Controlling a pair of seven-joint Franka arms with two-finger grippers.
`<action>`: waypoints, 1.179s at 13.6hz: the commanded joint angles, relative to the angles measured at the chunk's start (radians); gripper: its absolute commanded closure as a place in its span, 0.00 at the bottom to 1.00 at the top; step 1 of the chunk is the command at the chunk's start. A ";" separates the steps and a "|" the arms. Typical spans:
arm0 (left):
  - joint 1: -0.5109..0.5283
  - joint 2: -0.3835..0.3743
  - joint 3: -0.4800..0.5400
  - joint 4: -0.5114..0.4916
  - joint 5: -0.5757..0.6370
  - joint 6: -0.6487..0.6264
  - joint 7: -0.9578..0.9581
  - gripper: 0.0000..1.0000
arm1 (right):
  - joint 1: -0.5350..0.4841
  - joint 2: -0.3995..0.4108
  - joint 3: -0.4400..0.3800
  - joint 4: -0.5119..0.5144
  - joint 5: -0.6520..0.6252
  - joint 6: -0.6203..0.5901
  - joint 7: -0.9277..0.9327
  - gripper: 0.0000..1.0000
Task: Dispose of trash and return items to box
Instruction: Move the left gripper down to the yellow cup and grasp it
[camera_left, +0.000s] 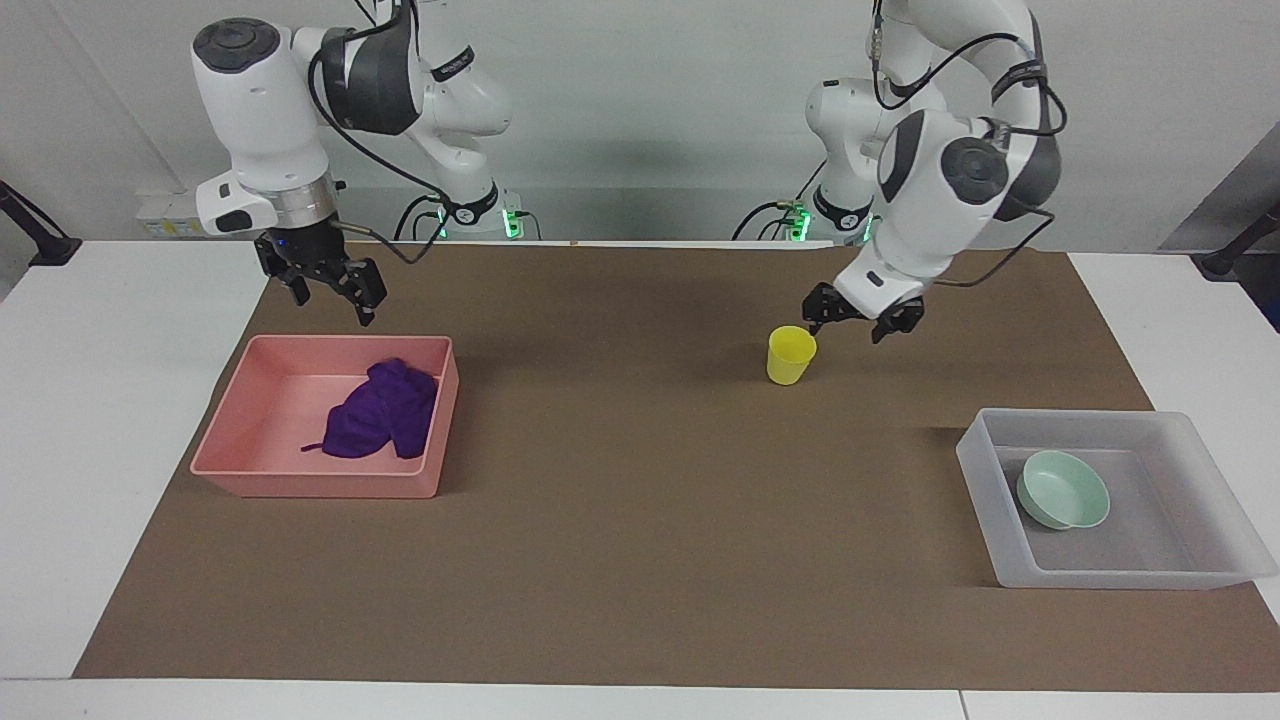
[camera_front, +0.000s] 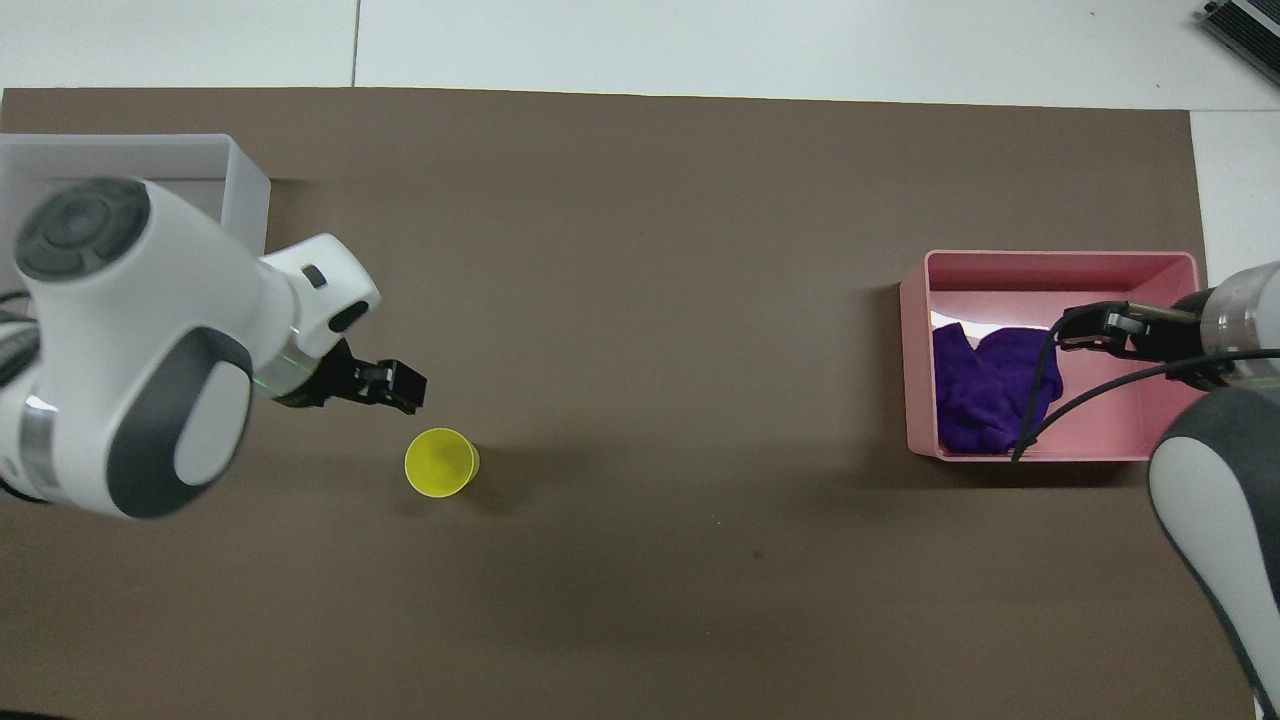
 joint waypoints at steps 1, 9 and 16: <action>-0.055 -0.090 0.020 -0.290 -0.016 0.271 0.015 0.00 | 0.032 0.070 0.004 0.172 0.040 -0.144 -0.040 0.00; -0.038 -0.030 0.023 -0.286 -0.015 0.311 0.027 0.83 | 0.036 0.071 0.023 0.223 0.098 -0.211 -0.084 0.00; -0.035 -0.004 0.025 -0.194 -0.016 0.226 -0.096 1.00 | 0.026 0.067 0.021 0.209 0.100 -0.203 -0.109 0.00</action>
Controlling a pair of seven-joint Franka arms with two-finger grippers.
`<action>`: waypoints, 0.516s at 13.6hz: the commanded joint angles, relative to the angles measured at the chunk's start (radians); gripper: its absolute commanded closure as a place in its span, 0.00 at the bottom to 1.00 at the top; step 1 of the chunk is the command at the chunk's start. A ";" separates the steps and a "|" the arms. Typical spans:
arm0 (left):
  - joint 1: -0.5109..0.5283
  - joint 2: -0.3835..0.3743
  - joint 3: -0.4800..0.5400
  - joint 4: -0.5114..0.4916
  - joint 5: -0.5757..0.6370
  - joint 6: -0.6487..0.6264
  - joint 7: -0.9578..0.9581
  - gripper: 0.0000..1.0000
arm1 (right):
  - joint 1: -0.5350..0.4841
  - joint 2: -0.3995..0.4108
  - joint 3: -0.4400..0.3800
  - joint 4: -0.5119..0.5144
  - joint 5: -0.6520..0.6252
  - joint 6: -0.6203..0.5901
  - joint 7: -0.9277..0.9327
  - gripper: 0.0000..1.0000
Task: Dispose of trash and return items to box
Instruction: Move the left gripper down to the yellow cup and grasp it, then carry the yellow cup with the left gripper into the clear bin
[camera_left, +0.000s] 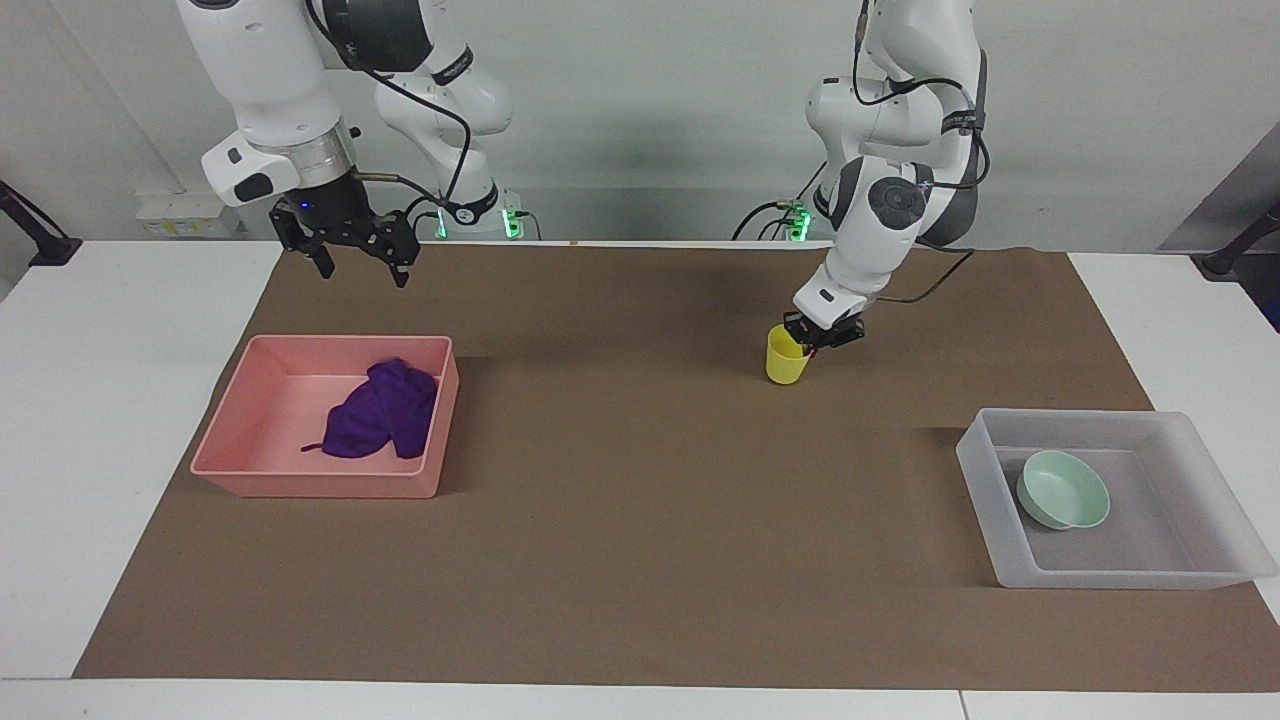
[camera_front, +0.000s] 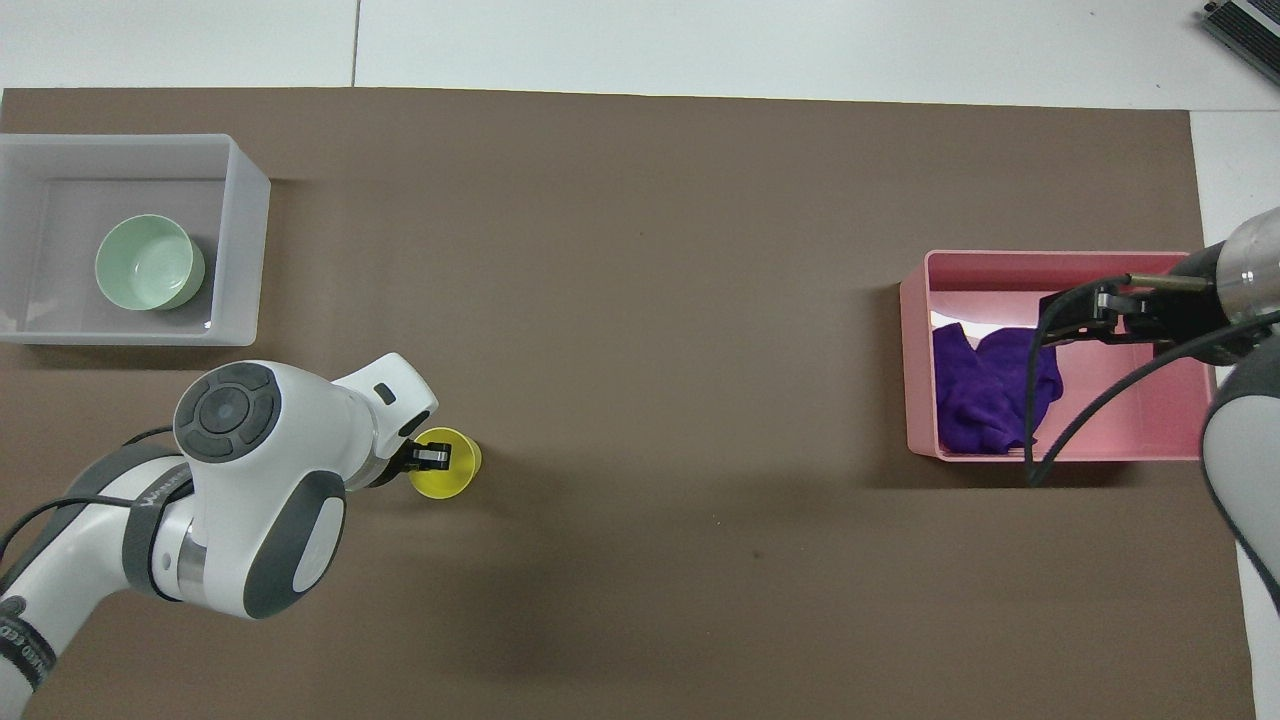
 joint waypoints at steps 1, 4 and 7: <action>0.005 0.013 0.003 0.055 -0.013 -0.064 -0.021 1.00 | -0.020 -0.007 0.004 -0.002 0.021 -0.005 -0.030 0.00; 0.014 0.013 0.009 0.139 -0.013 -0.143 -0.038 1.00 | -0.021 -0.007 0.004 -0.002 0.021 -0.011 -0.026 0.00; 0.091 0.044 0.009 0.356 -0.013 -0.365 -0.032 1.00 | -0.021 -0.007 0.003 -0.002 0.021 -0.011 -0.026 0.00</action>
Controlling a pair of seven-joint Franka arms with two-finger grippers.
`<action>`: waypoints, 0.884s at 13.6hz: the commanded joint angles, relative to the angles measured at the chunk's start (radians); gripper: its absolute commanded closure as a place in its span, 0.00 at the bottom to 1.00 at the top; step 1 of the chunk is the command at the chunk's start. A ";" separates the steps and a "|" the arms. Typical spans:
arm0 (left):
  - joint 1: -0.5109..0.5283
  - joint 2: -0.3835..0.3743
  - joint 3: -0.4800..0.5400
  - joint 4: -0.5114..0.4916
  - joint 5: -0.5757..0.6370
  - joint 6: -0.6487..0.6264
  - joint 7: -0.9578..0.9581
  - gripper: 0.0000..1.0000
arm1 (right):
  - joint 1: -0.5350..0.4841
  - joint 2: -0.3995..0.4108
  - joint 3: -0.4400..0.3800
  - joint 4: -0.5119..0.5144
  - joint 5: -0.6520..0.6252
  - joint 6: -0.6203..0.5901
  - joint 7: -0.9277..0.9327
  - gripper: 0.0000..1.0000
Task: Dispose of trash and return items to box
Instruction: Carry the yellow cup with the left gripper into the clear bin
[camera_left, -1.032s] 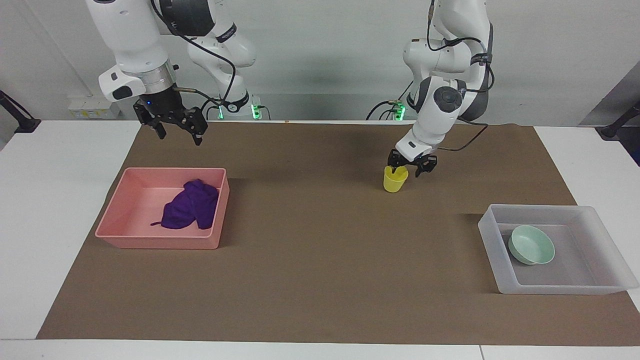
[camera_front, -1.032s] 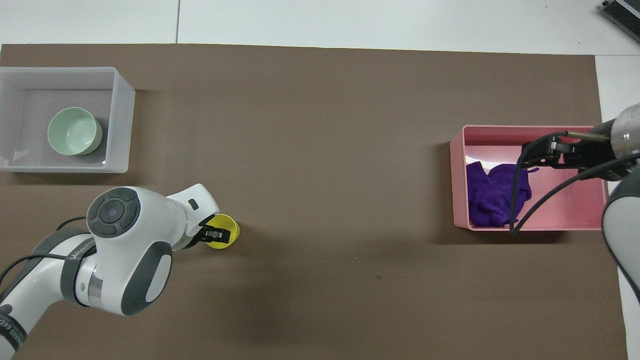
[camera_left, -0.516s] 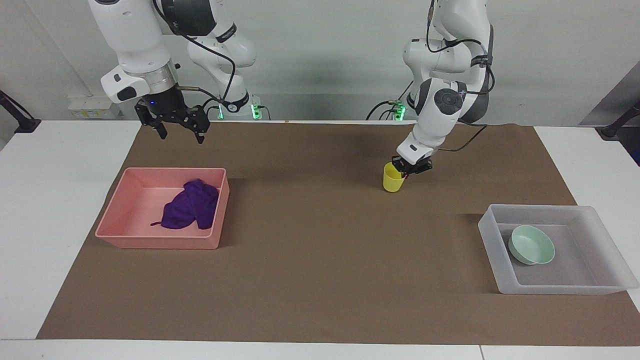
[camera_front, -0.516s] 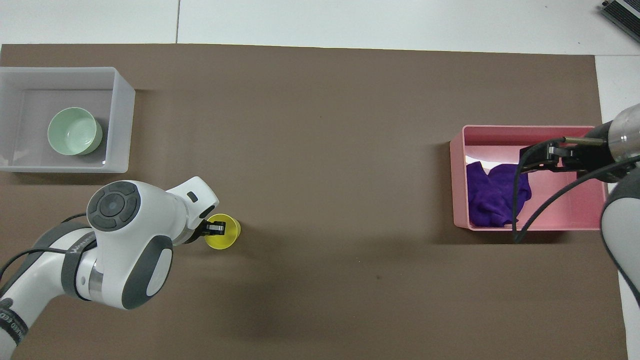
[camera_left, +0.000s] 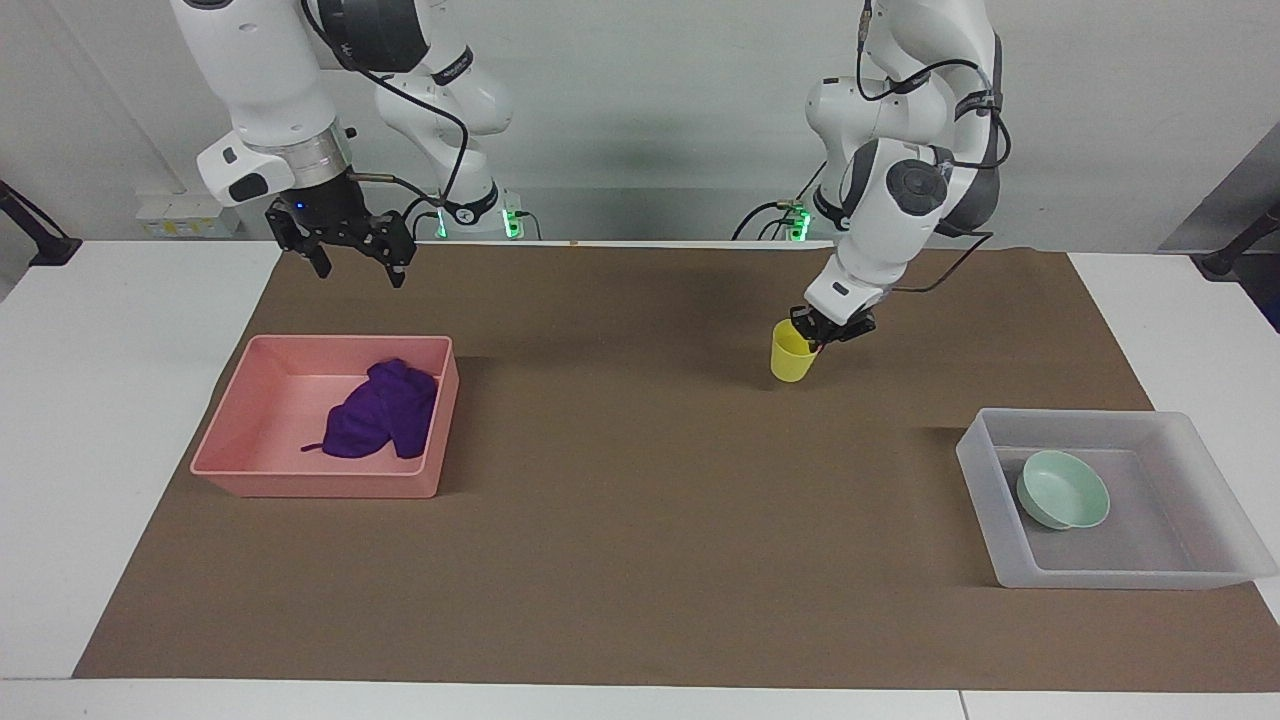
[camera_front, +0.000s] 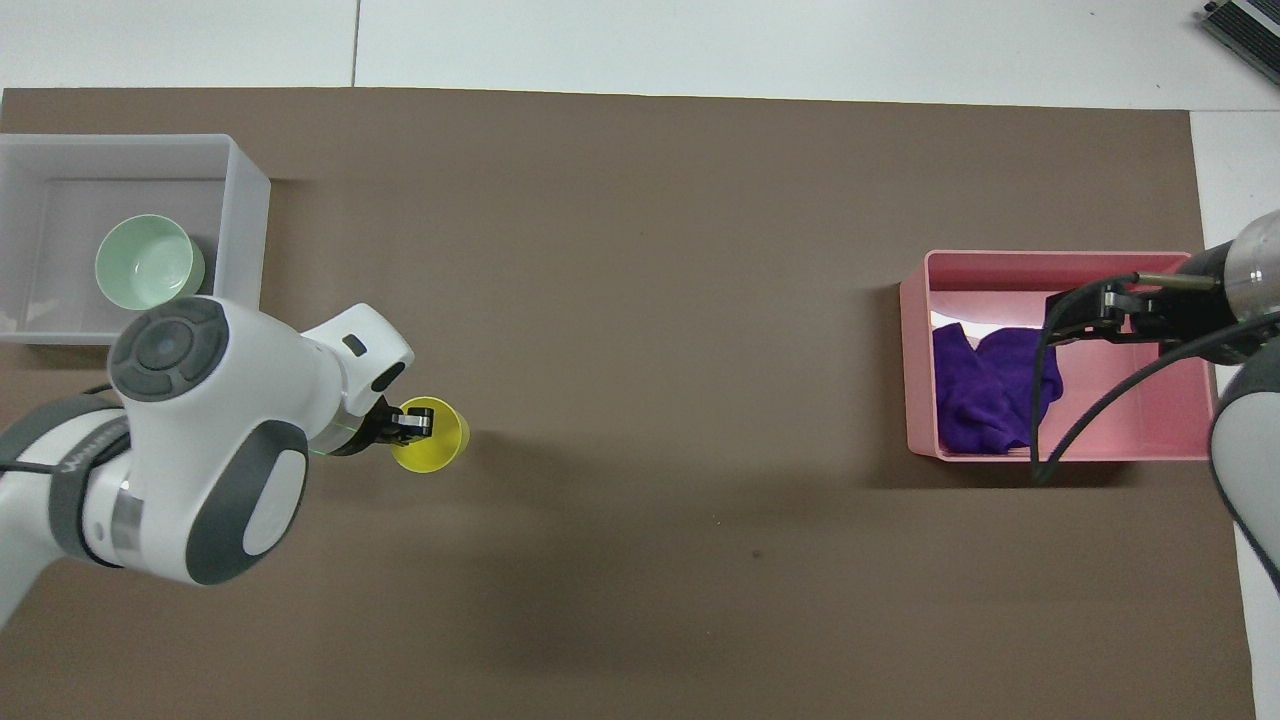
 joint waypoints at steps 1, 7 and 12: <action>0.088 0.065 -0.003 0.239 -0.013 -0.213 0.007 1.00 | -0.018 -0.007 0.007 -0.002 0.021 -0.011 -0.026 0.00; 0.285 0.176 0.000 0.517 -0.004 -0.289 0.023 1.00 | -0.020 -0.007 0.007 -0.002 0.021 -0.011 -0.026 0.00; 0.452 0.321 0.000 0.709 -0.004 -0.287 0.059 1.00 | -0.018 -0.007 0.007 -0.002 0.021 -0.011 -0.026 0.00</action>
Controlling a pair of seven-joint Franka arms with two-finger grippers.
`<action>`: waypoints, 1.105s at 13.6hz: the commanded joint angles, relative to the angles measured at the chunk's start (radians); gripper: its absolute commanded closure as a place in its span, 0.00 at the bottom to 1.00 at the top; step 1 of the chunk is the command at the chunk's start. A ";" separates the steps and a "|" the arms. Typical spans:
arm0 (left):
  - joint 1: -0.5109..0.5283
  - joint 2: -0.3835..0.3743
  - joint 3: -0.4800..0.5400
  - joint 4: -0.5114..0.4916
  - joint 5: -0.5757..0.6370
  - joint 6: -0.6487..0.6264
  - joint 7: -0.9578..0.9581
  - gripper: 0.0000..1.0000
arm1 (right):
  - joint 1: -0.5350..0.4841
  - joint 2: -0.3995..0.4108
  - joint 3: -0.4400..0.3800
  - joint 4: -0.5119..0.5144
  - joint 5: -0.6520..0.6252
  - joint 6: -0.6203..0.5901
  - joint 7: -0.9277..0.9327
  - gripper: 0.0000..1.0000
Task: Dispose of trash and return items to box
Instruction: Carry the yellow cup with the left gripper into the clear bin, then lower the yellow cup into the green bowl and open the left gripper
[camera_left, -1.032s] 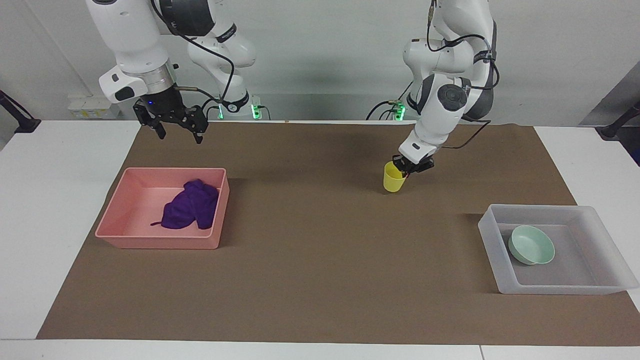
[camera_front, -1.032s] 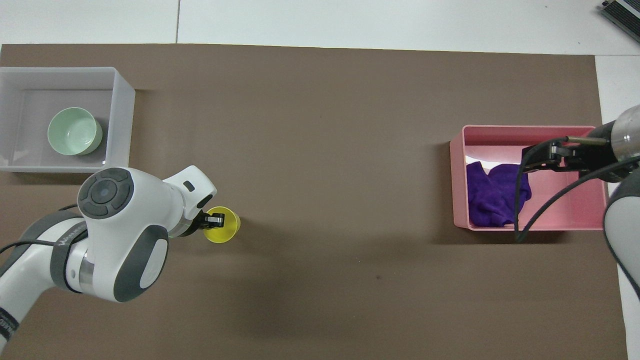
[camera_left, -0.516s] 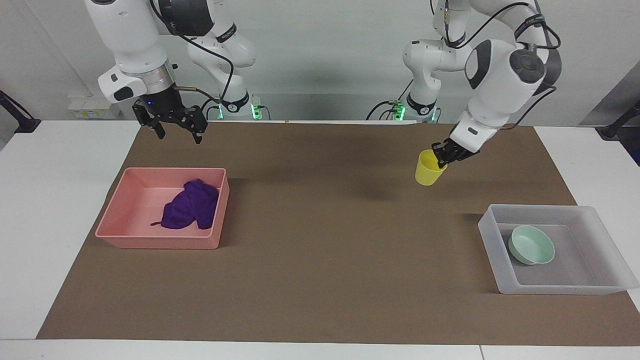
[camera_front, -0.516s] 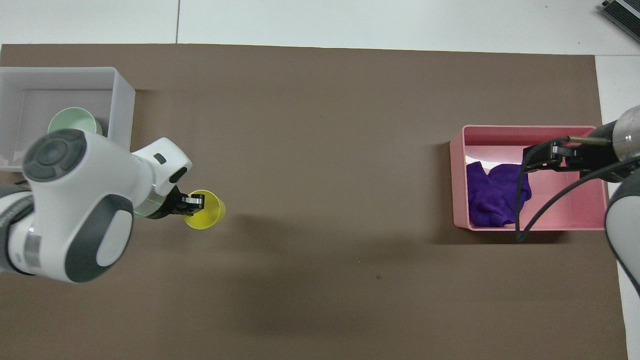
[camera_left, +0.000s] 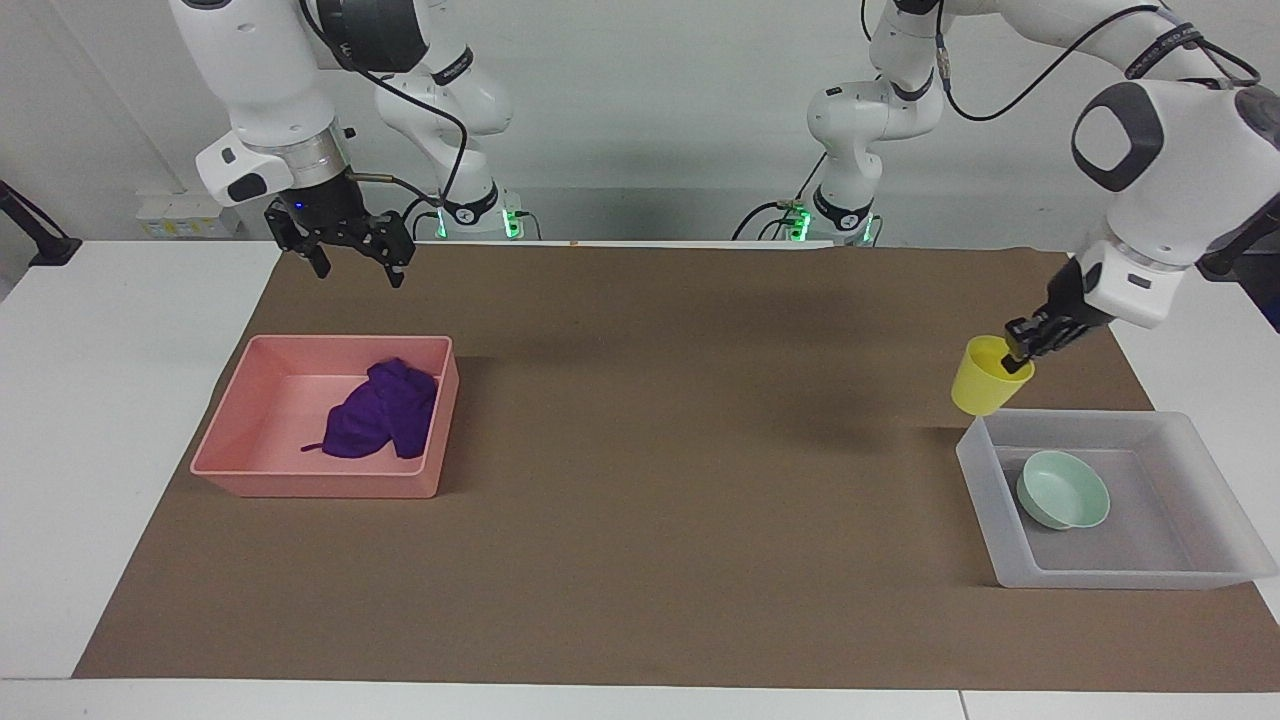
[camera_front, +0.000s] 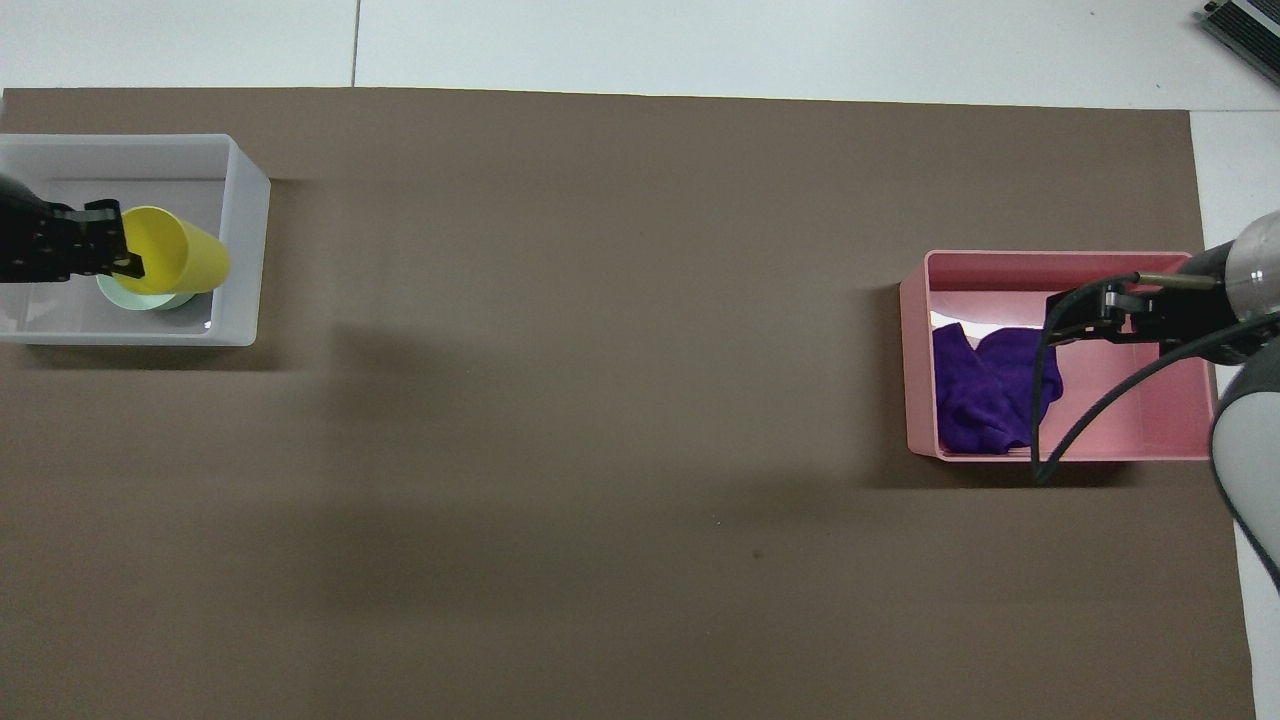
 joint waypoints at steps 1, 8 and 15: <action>0.068 0.097 -0.010 0.098 -0.004 -0.017 0.030 1.00 | -0.018 -0.007 0.007 -0.002 0.021 -0.011 -0.026 0.00; 0.168 0.203 -0.009 0.100 0.050 0.158 0.167 1.00 | -0.019 -0.007 0.007 -0.002 0.021 -0.011 -0.026 0.00; 0.155 0.293 -0.007 0.087 0.111 0.208 0.168 1.00 | -0.019 -0.007 0.007 -0.002 0.021 -0.011 -0.026 0.00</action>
